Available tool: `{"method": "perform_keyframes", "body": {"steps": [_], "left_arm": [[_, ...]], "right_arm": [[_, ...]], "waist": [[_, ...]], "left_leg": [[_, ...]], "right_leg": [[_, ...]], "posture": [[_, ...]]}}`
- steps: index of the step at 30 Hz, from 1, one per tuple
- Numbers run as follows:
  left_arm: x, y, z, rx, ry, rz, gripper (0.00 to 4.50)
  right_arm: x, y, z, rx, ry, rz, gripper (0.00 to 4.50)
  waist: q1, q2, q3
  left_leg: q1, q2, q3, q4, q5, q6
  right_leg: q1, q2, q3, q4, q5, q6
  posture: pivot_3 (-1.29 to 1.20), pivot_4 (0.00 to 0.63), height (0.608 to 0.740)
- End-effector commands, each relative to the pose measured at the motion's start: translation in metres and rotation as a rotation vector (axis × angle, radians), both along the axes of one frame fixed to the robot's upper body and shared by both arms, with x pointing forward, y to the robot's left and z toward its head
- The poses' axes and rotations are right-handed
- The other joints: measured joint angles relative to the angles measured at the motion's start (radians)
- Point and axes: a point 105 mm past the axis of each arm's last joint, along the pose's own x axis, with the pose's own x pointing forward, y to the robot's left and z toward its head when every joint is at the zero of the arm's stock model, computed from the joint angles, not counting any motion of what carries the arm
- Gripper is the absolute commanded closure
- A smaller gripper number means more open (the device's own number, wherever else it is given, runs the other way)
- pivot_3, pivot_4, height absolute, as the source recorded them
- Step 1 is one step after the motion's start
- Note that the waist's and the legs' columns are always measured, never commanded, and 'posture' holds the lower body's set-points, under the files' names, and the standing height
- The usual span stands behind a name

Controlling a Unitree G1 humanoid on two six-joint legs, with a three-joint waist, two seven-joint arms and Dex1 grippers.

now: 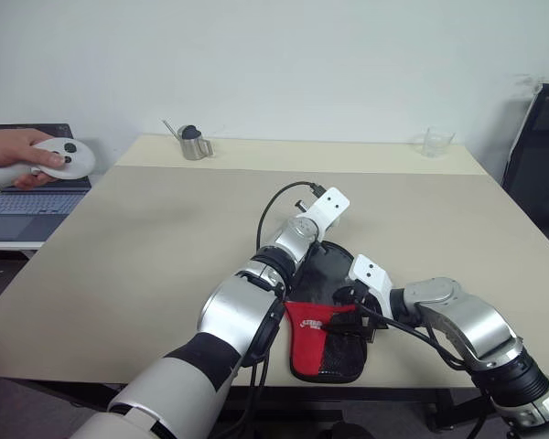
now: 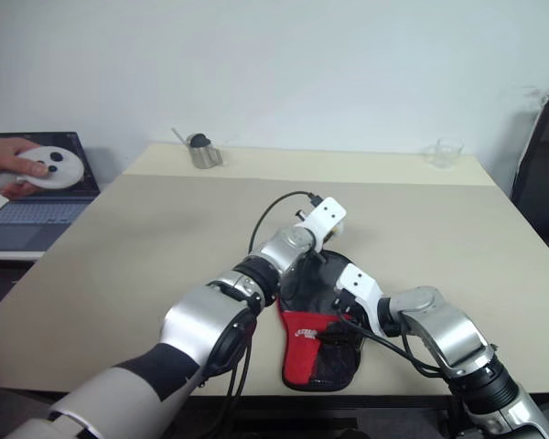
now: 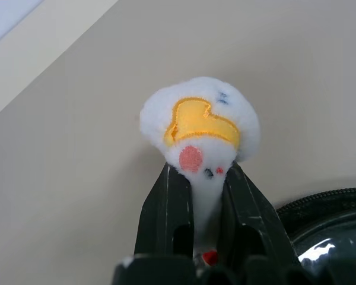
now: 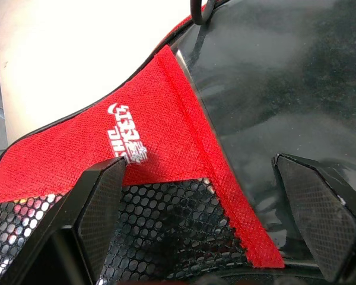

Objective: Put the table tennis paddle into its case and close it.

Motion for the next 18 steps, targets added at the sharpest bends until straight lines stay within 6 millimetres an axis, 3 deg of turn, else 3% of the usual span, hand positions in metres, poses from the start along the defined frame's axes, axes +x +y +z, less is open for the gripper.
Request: {"method": "perform_keyframes", "body": {"steps": [1,9,18], "left_arm": [[0.003,-0.007,0.022,-0.013,-0.069,-0.020,4.30],[0.001,-0.012,0.021,0.029,-0.089,-0.053,4.30],[-0.013,-0.045,0.022,0.077,-0.151,-0.210,4.30]], "right_arm": [[-0.001,-0.001,0.000,0.000,0.000,0.001,0.05],[0.000,-0.001,0.002,-0.001,-0.007,0.004,0.05],[0.000,-0.002,0.002,-0.004,-0.009,0.001,0.05]], "waist": [[0.000,0.000,0.000],[0.000,0.000,0.000],[0.002,0.000,0.000]], "left_leg": [[0.000,0.000,0.000,0.000,0.000,0.000],[0.000,0.000,0.000,0.000,0.000,0.000],[0.000,0.000,0.000,0.000,0.000,0.000]], "right_leg": [[0.000,0.000,0.000,0.000,0.000,0.000],[0.000,0.000,0.000,0.000,0.000,0.000],[0.000,0.000,0.000,-0.001,0.000,0.000]], "posture": [[0.00,0.150,0.740],[0.00,0.150,0.740],[0.00,0.150,0.740]]}}
